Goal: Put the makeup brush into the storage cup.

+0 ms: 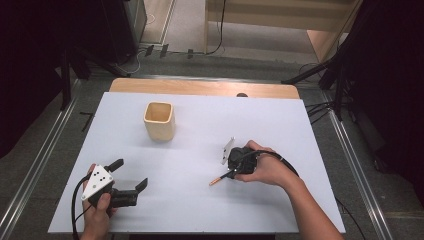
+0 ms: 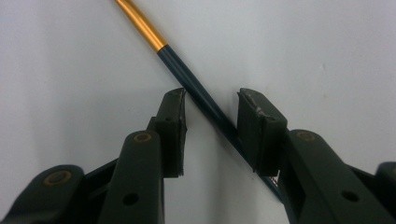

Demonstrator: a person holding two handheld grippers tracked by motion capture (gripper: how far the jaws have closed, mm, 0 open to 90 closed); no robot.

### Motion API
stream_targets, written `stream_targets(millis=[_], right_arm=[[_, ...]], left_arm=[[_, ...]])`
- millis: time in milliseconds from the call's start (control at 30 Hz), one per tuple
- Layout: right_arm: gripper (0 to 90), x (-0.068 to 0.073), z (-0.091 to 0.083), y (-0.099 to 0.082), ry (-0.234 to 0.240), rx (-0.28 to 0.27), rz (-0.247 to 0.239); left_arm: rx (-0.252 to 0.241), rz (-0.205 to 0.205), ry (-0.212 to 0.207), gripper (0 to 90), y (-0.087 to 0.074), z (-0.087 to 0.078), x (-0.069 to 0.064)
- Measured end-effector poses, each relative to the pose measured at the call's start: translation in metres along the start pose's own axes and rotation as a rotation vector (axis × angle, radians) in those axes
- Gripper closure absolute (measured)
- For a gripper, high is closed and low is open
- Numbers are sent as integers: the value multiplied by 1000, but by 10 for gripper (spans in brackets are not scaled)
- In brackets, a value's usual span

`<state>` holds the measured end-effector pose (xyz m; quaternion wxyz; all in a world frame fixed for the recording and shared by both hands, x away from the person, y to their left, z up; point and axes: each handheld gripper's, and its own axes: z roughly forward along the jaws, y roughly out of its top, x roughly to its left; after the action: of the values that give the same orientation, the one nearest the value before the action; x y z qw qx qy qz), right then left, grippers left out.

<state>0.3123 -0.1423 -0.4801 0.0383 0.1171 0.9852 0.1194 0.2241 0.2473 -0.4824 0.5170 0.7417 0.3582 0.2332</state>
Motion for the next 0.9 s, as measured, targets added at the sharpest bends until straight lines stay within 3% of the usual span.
stream_targets(millis=[67,367,567,667,800,900], right_arm=[[713,-1,0,1,26,10,4],[829,0,1,6,40,49,38],[847,2,0,9,40,76,120],[848,0,1,7,39,56,131],[848,-2,0,-3,63,-12,202],[848,2,0,-7,43,-43,212]], left_arm=[[0,1,-1,0,0,0,0],[1,-2,-9,0,0,0,-1],[6,-10,-31,0,2,4,-4],[5,-17,-52,0,5,6,-5],[8,-34,-65,0,11,9,-5],[4,-41,-65,0,14,12,-5]])
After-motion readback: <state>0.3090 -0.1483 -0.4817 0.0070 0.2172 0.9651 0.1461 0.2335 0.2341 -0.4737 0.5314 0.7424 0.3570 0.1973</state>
